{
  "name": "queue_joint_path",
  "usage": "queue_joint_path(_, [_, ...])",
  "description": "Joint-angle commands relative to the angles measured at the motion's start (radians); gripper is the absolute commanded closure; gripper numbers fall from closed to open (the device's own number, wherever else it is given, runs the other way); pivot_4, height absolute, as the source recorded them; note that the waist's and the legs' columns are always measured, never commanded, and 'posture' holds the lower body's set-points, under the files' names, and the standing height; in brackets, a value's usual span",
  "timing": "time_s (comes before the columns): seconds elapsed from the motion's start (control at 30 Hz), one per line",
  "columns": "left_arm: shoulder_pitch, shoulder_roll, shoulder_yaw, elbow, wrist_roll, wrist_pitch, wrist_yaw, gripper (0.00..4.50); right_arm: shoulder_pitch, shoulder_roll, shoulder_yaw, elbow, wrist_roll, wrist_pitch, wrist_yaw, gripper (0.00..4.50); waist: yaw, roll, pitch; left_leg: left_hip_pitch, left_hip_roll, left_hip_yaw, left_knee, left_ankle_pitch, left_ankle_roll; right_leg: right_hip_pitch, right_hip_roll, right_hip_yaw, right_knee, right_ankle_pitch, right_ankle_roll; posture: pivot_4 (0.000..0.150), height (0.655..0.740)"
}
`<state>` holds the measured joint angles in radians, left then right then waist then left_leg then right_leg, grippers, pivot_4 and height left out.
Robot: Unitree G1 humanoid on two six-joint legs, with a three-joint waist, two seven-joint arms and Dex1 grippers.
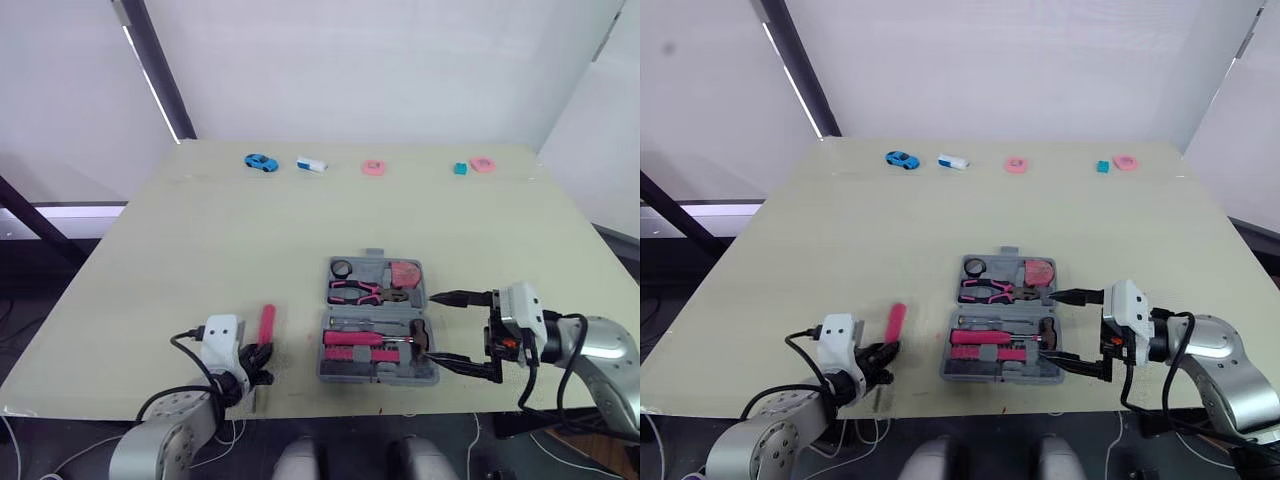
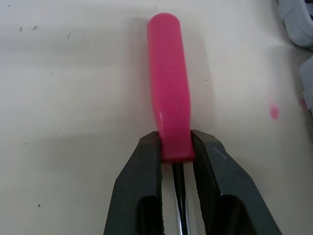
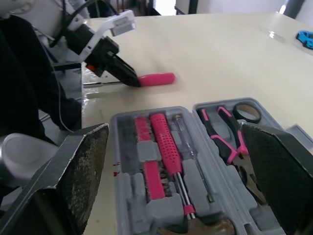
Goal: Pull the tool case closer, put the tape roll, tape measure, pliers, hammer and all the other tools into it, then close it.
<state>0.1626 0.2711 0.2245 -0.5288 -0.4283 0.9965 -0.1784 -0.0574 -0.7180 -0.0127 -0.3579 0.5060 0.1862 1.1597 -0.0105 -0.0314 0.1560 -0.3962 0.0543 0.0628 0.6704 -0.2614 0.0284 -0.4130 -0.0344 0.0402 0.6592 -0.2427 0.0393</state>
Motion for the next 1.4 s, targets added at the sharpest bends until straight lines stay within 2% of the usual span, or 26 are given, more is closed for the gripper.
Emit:
queue_joint_path(0.03, [0.028,0.017,0.024,-0.019,-0.020,0.000,-0.023,1.84,-0.018,-0.016,-0.028,-0.023,0.017,-0.025,0.021,0.00,0.000,0.000,0.000,0.000,0.000,0.000,0.000,0.000,0.000,0.000,0.000,0.000,0.000,0.000,0.000,0.150,0.7400])
queue_joint_path(0.1, [0.039,0.049,0.051,-0.026,-0.037,-0.008,-0.060,1.20,-0.023,-0.013,-0.031,-0.009,0.012,-0.035,0.018,0.00,-0.003,0.000,0.000,0.000,0.000,0.000,0.000,0.000,0.000,0.000,0.000,0.000,0.000,0.000,0.000,0.150,0.7400])
queue_joint_path(0.23, [0.056,0.159,0.096,-0.059,-0.102,0.006,-0.170,1.20,-0.028,-0.001,-0.031,0.010,0.004,-0.049,0.002,0.00,-0.004,0.000,0.000,0.000,0.001,0.000,-0.001,0.000,0.000,0.000,0.001,0.000,0.000,0.000,0.000,0.150,0.7400])
queue_joint_path(0.4, [0.059,0.453,0.142,-0.021,-0.202,-0.026,-0.495,1.20,-0.034,0.015,-0.027,0.020,-0.002,-0.063,-0.016,0.00,0.002,0.000,0.001,0.000,0.002,0.000,0.000,0.000,0.000,-0.002,0.000,-0.001,0.000,0.000,-0.001,0.150,0.7400])
queue_joint_path(0.57, [-0.034,0.730,0.105,0.188,-0.174,-0.303,-0.954,1.20,-0.024,0.030,-0.037,-0.005,0.009,-0.052,-0.049,0.00,0.005,0.000,0.002,-0.001,0.002,0.003,-0.001,0.000,0.000,-0.003,-0.003,-0.001,-0.001,0.000,-0.001,0.150,0.7400])
queue_joint_path(0.63, [-0.141,0.835,0.028,0.331,-0.128,-0.428,-1.144,1.20,-0.014,0.031,-0.037,-0.017,0.007,-0.054,-0.056,0.00,0.006,0.002,0.003,-0.002,0.001,0.003,-0.001,0.000,0.000,-0.004,-0.003,-0.001,-0.001,0.000,-0.001,0.150,0.7400])
queue_joint_path(0.7, [-0.251,0.884,-0.053,0.453,-0.078,-0.559,-1.292,1.20,-0.010,0.034,-0.034,-0.020,0.000,-0.061,-0.064,0.00,0.008,0.003,0.004,-0.003,0.001,0.007,-0.002,0.000,0.000,-0.005,-0.003,-0.001,-0.002,0.000,-0.001,0.150,0.7400])
queue_joint_path(0.77, [-0.386,0.940,-0.229,0.589,0.000,-0.814,-1.403,0.68,0.002,0.039,-0.038,-0.026,-0.010,-0.069,-0.080,0.00,0.007,0.003,0.004,-0.004,0.001,0.009,-0.002,0.000,0.000,-0.006,-0.003,0.000,-0.002,0.000,-0.001,0.150,0.7400])
queue_joint_path(0.83, [-0.522,0.946,-0.380,0.706,0.026,-0.987,-1.436,0.14,0.012,0.040,-0.046,-0.035,-0.013,-0.070,-0.094,0.00,0.008,0.003,0.004,-0.005,0.000,0.010,-0.002,0.000,0.000,-0.006,-0.002,0.000,-0.002,0.000,-0.001,0.150,0.7400])
queue_joint_path(0.93, [-0.718,0.928,-0.634,0.870,0.069,-1.281,-1.436,0.14,0.044,0.033,-0.064,-0.059,-0.013,-0.069,-0.108,0.00,0.013,0.003,0.005,-0.006,0.000,0.010,-0.002,0.000,0.000,-0.007,0.000,0.000,-0.002,0.000,-0.001,0.150,0.7400])
queue_joint_path(1.1, [-0.970,0.822,-0.929,1.121,0.181,-1.626,-1.436,0.14,0.071,0.025,-0.081,-0.070,-0.017,-0.071,-0.122,0.00,0.025,0.001,0.006,-0.006,0.000,0.011,-0.001,0.000,0.000,-0.007,0.002,0.001,-0.002,0.000,0.000,0.150,0.7400])
queue_joint_path(1.23, [-1.087,0.724,-1.052,1.274,0.259,-1.811,-1.436,0.14,0.082,0.021,-0.089,-0.082,-0.012,-0.068,-0.132,0.00,0.025,0.000,0.006,-0.007,0.000,0.010,0.001,0.000,0.000,-0.006,0.002,0.001,-0.001,0.000,0.000,0.150,0.7400])
queue_joint_path(1.4, [-1.144,0.603,-1.055,1.410,0.377,-1.938,-1.436,0.14,0.087,0.017,-0.091,-0.088,-0.011,-0.064,-0.135,0.00,0.024,0.000,0.006,-0.007,0.000,0.010,0.001,0.000,0.000,-0.006,0.002,0.002,-0.001,0.000,0.001,0.150,0.7400])
